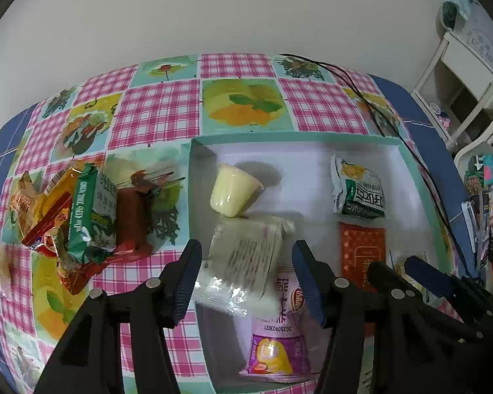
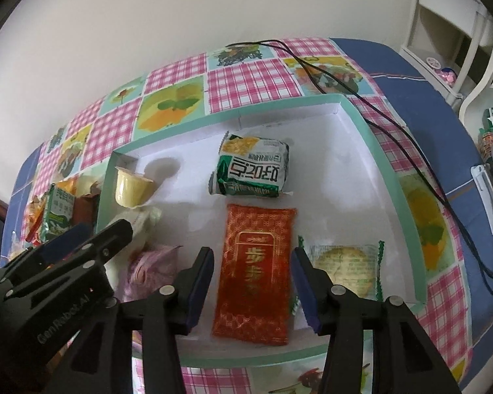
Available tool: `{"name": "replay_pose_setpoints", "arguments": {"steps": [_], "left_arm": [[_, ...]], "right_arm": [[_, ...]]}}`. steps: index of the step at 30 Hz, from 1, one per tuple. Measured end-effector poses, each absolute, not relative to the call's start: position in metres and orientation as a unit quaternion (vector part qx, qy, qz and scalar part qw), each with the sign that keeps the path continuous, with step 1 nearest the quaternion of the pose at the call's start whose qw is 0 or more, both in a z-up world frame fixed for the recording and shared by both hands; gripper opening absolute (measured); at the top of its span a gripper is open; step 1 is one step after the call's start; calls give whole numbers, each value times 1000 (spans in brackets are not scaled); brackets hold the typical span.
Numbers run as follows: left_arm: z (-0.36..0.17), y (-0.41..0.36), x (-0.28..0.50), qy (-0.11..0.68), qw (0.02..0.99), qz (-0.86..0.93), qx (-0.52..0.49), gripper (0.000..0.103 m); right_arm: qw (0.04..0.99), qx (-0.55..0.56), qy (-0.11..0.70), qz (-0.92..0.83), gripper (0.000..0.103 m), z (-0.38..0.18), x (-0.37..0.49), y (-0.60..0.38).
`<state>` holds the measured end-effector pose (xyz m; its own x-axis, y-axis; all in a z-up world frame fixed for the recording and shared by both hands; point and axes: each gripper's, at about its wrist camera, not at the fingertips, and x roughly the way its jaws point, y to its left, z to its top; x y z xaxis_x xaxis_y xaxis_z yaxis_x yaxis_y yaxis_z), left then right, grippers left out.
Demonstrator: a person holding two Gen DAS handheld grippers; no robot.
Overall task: Organize snacks
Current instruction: 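Carry the white pack and red pack into the tray and release both, then move both open tools back over the snack pile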
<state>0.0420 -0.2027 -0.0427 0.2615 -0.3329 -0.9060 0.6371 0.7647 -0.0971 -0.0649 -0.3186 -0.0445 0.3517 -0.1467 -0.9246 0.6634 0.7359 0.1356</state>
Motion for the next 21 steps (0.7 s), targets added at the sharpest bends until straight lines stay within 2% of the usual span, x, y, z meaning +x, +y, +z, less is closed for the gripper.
{"name": "replay_pose_setpoints", "arguments": {"steps": [4,8,21], "left_arm": [[-40,-196,45,539,775,-294,147,63],[-41,-184,48,556,773,-260,158,67],[-45,-152,48,575,771,-218,165,69]], "right_arm": [[777,257,511,-264,54,-40,-67,-319],[765,259,525,-269,59,-39,-70,-317],[755,245,545,-269,60,-33,-77,-296]]}}
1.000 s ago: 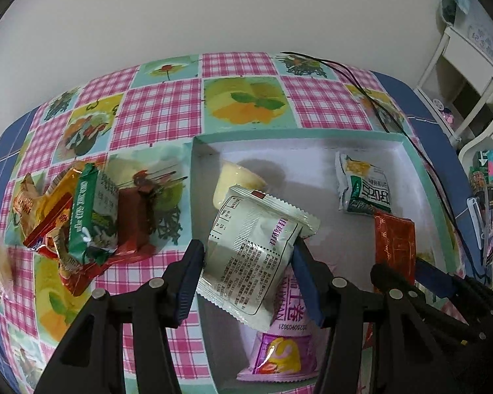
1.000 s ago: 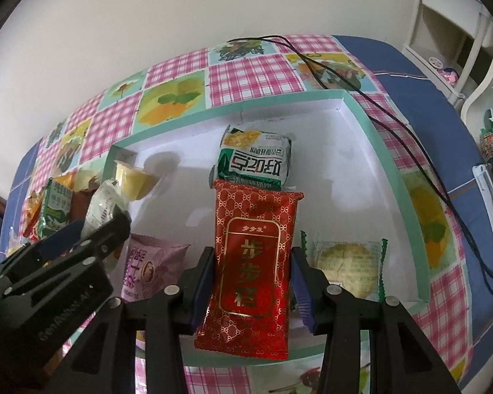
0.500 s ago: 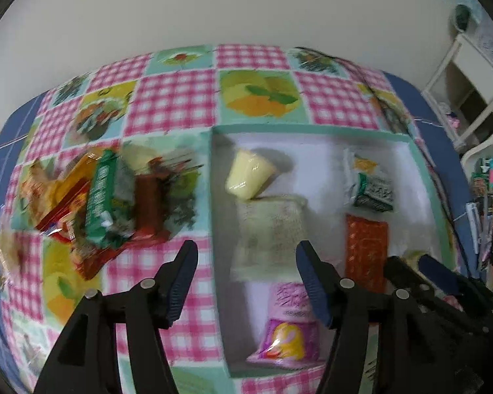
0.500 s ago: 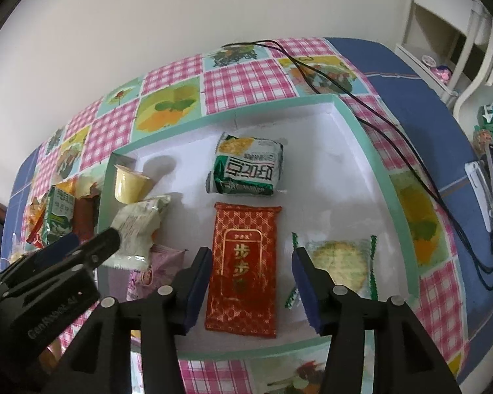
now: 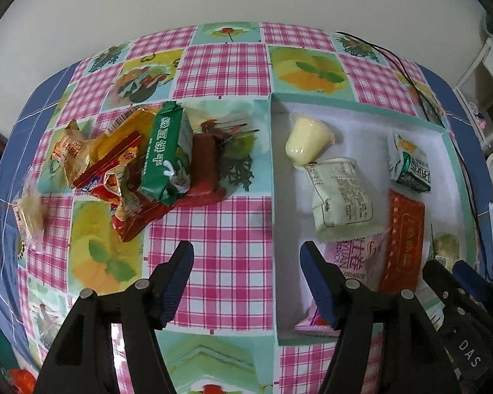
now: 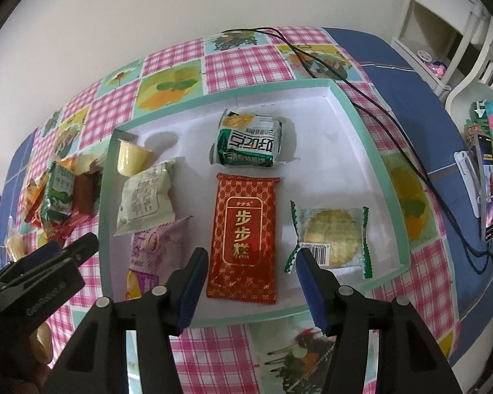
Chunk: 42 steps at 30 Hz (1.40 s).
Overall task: Organize snacks
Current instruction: 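Move both open tools back over the snack pile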
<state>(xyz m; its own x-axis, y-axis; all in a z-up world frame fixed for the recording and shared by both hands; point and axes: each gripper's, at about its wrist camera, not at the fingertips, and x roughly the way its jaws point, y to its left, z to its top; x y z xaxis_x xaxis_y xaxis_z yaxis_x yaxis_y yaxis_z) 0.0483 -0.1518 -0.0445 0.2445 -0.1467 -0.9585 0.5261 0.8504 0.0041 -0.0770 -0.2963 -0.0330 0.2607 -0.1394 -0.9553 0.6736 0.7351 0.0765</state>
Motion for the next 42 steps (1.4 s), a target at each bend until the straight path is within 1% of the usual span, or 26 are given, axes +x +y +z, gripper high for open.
{"name": "replay_pose_setpoints", "arguments": {"steps": [1,3,4,6,7,8,9,15,17,31,35,42], "left_arm": [[-44,-151,48,574,772,-218,166,70],[-44,-150,48,573,772,-220,165,75],[-43,-149,48,573,772,-220,165,80],[-42,-148,48,570,775,-217,164,83],[-42,-148,48,569,776,-215,164,86],[-41,-147,49,568,778,-211,165,93],[-41,-146,50,567,780,-208,165,95],[-42,-138,56,566,787,-187,157,99],[-42,-136,58,565,790,-181,156,100],[-36,-120,70,559,798,-171,144,101],[-35,-111,76,557,802,-172,132,101],[-22,-80,96,531,824,-173,98,101]], "right_arm": [[756,242,545,-269,60,-33,-77,-295],[757,240,544,-270,67,-32,-77,-294],[757,240,544,-271,69,-32,-76,-293],[757,236,545,-272,74,-31,-76,-292],[758,234,545,-271,77,-32,-75,-292],[758,233,545,-271,84,-32,-75,-292],[758,231,545,-272,88,-32,-75,-291],[758,223,547,-276,102,-35,-75,-290],[761,221,545,-275,103,-34,-74,-290],[782,213,522,-265,103,-31,-64,-278],[788,218,514,-259,103,-30,-55,-270],[803,217,498,-246,103,-26,-35,-248]]}}
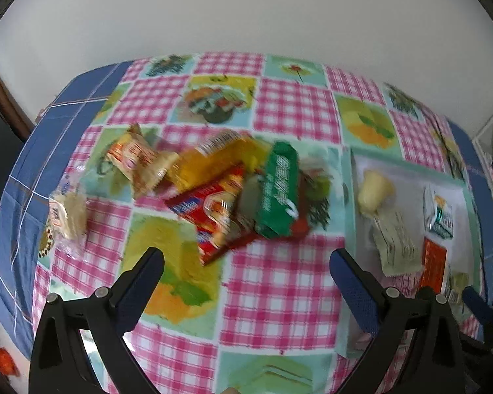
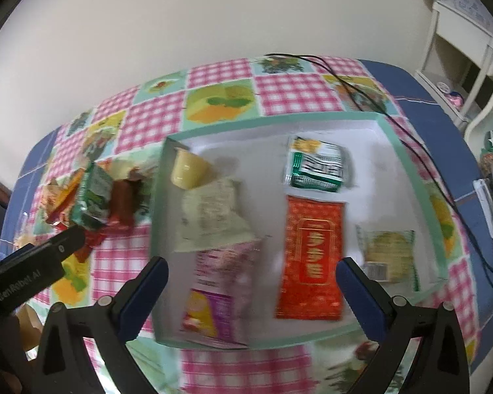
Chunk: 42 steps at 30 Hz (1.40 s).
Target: Organize snacks
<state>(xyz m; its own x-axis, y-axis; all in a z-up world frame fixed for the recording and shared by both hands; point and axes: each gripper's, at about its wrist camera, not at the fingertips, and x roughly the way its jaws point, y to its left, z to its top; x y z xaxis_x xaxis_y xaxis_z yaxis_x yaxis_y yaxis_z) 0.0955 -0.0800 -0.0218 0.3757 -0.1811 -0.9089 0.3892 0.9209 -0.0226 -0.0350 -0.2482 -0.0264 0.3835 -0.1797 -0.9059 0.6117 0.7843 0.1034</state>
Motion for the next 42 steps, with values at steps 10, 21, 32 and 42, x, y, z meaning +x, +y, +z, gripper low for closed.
{"name": "replay_pose_setpoints", "arguments": {"steps": [10,21,32,42], "left_arm": [[-14,-30,125,518,837,-152,88,101],[-5,23,165,497,858,-114,56,101],[-30,70,206,518,852,-75,24,98],[-74,86,226,559,828,-41,20,66]], "right_arm": [[821,220,483,-211,103,-23,-1,-212],[853,219,442,-171,103,-17,33,-177],[859,193,447,-155,100,-30,80,-157],[846,175,477,-161,62,-60,100,-156]]}}
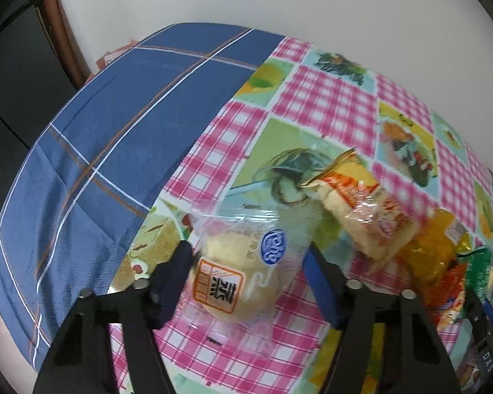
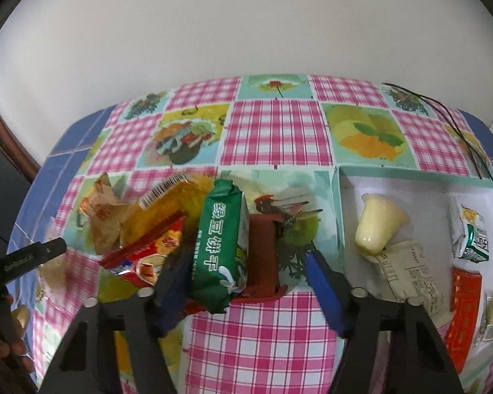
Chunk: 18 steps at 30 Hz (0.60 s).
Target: Organize snacks
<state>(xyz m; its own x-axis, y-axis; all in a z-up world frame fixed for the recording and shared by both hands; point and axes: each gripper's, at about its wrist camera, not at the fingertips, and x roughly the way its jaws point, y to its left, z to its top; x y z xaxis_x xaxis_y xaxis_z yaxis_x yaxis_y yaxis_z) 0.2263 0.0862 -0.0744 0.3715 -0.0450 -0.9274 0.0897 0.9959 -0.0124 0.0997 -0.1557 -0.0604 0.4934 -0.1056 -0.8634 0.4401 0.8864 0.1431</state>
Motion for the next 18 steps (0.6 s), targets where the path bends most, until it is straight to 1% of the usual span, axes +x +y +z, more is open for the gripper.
{"name": "replay_pose_setpoints", "arguments": {"steps": [1,3,4,5,6,7,9,18], "left_arm": [[-75,87,228,559,828,-40,20,64],[-76,88,229,560,827,-37,20,62],[-75,90,229,560,827,-35,20,60],[-76,91,229,561,827,-33,22,56],[-77,92,229,563,826,-29,24,53],[-78,93,229,564,825,-27,21,51],[-77,96,229,564,825,-28,16,51],[-73,95,228,573,819,-39,-7,49]], "right_arm": [[845,178,478,-160,59,-62,100,-156],[845,180,478,-159,45,-64,101,-157],[844,181,479,-159,41,-65,101,-157],[844,182,480,-158,34,-65,102,-157],[844,182,480,-157,31,-65,101,-156],[844,181,480,-157,30,-65,101,-156],[845,184,479,-154,27,-64,101,-157],[844,200,474,-152,27,-55,96,-163]]}}
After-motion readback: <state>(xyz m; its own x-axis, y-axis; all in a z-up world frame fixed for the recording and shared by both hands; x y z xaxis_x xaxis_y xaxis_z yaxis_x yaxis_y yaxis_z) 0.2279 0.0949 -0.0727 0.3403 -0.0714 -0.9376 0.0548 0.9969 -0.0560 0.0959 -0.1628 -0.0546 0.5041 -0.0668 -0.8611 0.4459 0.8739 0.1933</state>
